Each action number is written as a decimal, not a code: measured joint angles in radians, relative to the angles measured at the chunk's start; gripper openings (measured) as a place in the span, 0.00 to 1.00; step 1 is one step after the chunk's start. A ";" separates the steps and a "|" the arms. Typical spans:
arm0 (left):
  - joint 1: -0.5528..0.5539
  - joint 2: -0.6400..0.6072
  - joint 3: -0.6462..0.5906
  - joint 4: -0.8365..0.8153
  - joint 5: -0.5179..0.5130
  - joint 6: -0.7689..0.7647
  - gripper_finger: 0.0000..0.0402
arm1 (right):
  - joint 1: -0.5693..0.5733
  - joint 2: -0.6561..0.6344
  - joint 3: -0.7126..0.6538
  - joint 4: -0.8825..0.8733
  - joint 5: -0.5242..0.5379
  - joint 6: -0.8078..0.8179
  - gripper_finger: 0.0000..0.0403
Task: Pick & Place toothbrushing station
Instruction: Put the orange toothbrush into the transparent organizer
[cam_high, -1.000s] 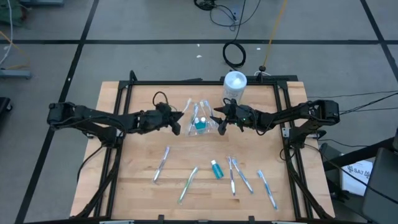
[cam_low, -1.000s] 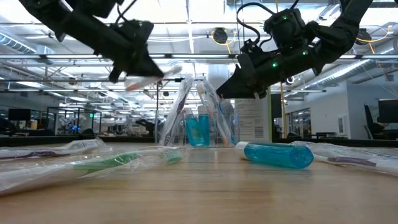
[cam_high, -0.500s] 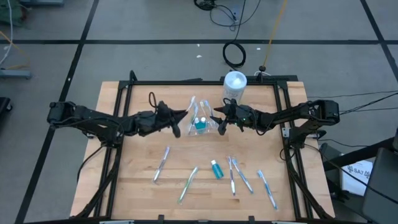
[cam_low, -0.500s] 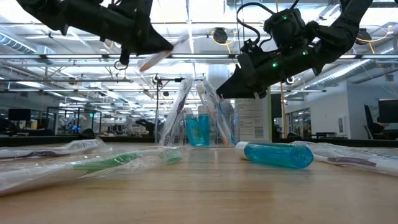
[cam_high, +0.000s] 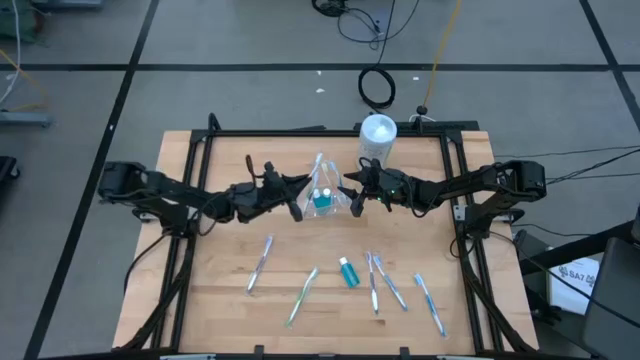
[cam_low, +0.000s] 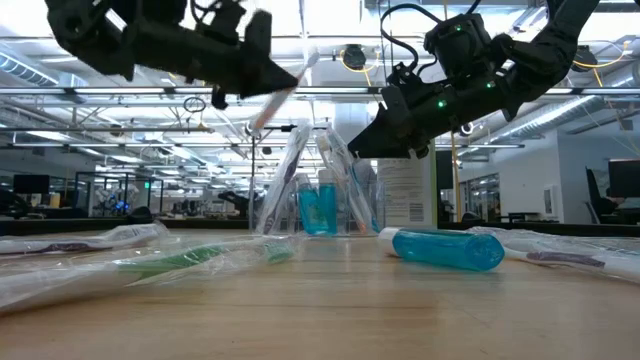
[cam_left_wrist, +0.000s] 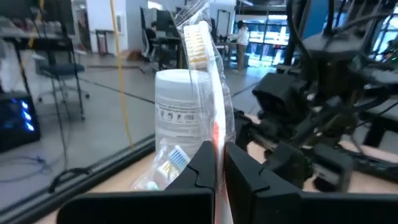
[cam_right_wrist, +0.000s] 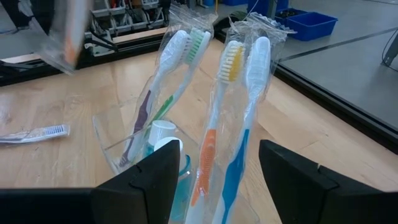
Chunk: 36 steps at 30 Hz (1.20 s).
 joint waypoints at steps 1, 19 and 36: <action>0.000 0.023 0.000 0.019 -0.012 0.013 0.01 | 0.000 0.000 0.000 0.000 0.000 0.000 0.53; 0.011 0.379 0.000 0.358 -0.185 0.078 0.02 | 0.000 0.000 0.000 0.000 0.000 0.000 0.53; -0.048 0.431 0.000 0.327 -0.214 0.052 0.07 | 0.000 0.000 0.000 0.000 0.000 0.000 0.53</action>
